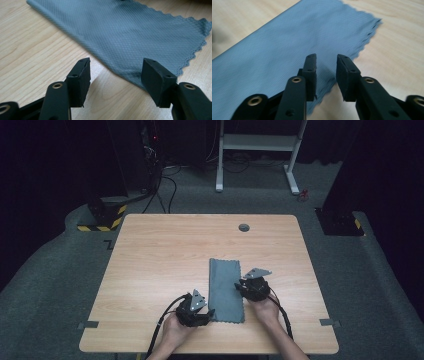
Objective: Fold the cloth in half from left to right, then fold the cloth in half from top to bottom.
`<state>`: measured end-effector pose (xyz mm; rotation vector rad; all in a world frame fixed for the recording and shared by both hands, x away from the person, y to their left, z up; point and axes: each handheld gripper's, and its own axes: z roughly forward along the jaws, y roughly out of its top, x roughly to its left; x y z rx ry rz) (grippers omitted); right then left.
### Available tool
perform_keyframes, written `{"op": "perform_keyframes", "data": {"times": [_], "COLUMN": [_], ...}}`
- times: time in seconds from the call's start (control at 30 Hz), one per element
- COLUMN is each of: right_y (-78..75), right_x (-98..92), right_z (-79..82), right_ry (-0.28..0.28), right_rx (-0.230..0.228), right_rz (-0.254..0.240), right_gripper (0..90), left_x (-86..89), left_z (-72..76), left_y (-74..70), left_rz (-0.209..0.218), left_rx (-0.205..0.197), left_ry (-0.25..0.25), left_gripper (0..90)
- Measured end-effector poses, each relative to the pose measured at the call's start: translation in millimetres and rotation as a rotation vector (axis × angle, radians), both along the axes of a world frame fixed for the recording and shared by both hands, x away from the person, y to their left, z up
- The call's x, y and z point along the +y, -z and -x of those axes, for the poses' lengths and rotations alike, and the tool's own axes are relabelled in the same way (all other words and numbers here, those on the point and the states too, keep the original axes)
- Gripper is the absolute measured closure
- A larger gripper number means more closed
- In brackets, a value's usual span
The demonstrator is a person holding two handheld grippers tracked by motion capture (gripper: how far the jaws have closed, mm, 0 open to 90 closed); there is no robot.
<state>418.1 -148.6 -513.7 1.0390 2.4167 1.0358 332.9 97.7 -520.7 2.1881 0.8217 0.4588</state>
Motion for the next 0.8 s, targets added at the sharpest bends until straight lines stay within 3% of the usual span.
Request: {"op": "perform_keyframes", "data": {"times": [0.07,0.27,0.37,0.8], "right_y": [0.3,5.6,4.9,9.1], "right_x": [-4.9,-12.1,-15.1,-17.1], "right_z": [17.4,35.5,36.3,41.2], "right_ry": [-0.028,-0.052,-0.044,-0.026], "right_rx": [-0.014,-0.028,-0.005,-0.022], "right_rz": [0.004,0.034,0.024,-0.014], "right_gripper": [64.9,64.6,65.0,65.7], "left_x": [-0.5,3.4,3.1,10.6], "left_z": [1.5,7.0,7.6,14.4], "left_y": [0.8,2.8,2.5,3.5], "left_rz": [-0.012,-0.003,-0.006,0.020], "left_rx": [-0.009,-0.027,-0.029,-0.004], "left_ry": [0.007,0.015,0.015,0.012], "left_gripper": [40.3,41.8,42.9,45.9]}}
